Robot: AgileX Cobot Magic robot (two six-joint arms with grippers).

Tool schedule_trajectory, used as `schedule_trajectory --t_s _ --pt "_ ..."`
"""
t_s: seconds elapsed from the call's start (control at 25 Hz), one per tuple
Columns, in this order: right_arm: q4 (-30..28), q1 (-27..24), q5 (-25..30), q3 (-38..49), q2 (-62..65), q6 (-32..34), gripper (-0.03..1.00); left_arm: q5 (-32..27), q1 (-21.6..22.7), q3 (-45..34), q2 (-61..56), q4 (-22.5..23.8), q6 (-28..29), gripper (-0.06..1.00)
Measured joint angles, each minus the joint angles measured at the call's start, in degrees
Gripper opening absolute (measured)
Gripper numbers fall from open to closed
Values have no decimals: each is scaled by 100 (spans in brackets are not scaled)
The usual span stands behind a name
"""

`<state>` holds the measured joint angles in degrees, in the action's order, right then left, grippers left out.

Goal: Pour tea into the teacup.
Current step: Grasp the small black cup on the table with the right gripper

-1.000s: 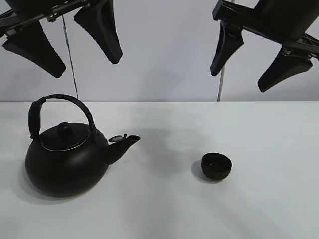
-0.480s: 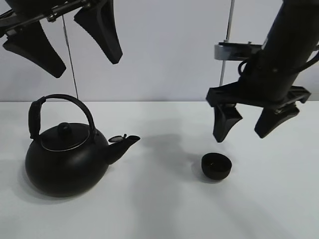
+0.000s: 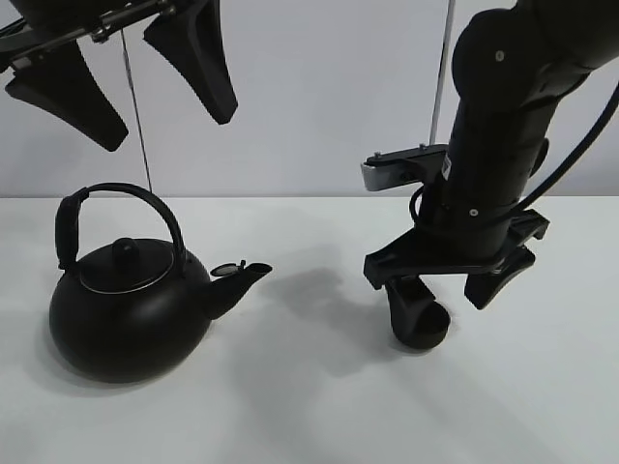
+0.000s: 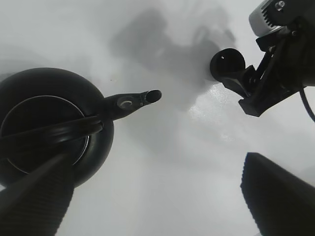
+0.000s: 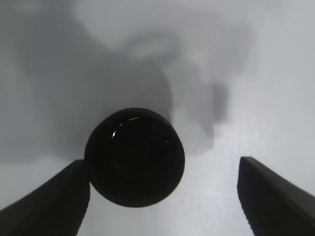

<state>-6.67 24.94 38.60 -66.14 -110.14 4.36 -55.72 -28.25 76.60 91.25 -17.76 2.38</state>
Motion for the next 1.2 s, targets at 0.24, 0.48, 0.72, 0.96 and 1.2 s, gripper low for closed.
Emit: schedule_trajectory --t_s 0.24,0.48,0.72,0.96,1.2 --pt "90 0 -244 0 -167 13 56 0 0 0 0 0 0 66" --pt "202 0 -257 0 -294 13 53 0 0 0 0 0 0 66" --pt "225 0 -257 -94 -294 13 52 0 0 0 0 0 0 66" --pt "280 0 -235 -94 -294 13 52 0 0 0 0 0 0 66" --pt "285 0 -229 -94 -294 13 41 0 0 0 0 0 0 66"
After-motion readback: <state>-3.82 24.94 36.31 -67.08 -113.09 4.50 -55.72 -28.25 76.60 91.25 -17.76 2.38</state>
